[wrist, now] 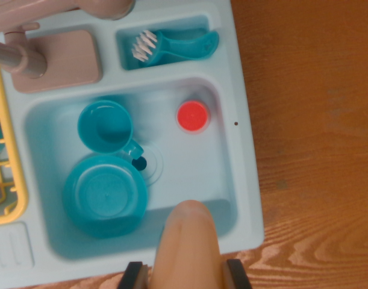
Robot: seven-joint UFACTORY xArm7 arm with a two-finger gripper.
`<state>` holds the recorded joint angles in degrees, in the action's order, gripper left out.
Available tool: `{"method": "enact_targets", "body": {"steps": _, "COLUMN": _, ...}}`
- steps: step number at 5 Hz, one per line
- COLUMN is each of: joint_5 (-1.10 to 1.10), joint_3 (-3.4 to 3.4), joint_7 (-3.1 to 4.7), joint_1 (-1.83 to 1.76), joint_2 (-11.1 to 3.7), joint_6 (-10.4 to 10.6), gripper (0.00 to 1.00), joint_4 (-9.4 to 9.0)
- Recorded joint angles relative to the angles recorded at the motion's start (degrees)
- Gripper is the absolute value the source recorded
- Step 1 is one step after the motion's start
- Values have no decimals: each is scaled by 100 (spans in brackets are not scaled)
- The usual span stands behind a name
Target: Pick detergent from the sink
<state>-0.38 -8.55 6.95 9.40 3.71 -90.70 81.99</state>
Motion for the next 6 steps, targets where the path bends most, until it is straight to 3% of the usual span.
{"method": "enact_targets", "body": {"steps": 6, "joint_5": -12, "joint_3": 1, "joint_7": -10, "joint_1": -2, "joint_2": 66, "joint_6": -282, "gripper": 100, "joint_4": 216}}
